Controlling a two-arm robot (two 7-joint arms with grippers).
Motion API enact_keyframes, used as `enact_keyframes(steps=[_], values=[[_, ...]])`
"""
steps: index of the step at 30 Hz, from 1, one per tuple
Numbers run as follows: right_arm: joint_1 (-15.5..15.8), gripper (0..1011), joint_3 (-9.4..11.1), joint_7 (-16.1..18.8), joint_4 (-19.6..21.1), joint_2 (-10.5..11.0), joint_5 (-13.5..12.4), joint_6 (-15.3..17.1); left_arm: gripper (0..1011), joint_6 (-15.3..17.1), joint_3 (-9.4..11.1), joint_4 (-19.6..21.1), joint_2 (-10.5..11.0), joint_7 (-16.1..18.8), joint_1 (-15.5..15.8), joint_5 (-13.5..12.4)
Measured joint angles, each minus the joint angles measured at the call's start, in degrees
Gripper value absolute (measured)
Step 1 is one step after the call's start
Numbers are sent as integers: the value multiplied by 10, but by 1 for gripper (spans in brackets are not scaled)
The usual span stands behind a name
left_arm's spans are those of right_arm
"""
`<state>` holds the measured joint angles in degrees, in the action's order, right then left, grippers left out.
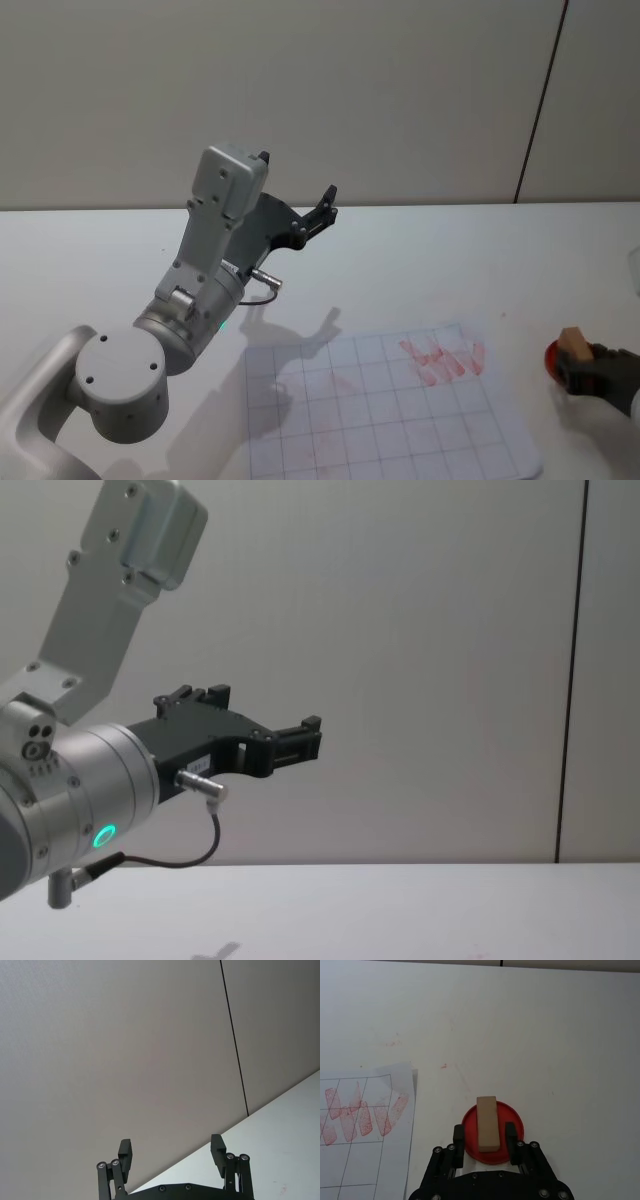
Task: Use the one hand to pick up the stamp and affix it onto the A4 paper.
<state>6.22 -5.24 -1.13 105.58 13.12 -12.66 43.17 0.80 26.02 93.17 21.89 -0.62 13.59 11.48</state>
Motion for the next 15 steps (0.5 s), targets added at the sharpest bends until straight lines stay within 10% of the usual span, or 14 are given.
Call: enact_keyframes(steps=[15], values=[[14,907,4,7,14,2,12,-33,1001,0,0,0,0,0,0,0]])
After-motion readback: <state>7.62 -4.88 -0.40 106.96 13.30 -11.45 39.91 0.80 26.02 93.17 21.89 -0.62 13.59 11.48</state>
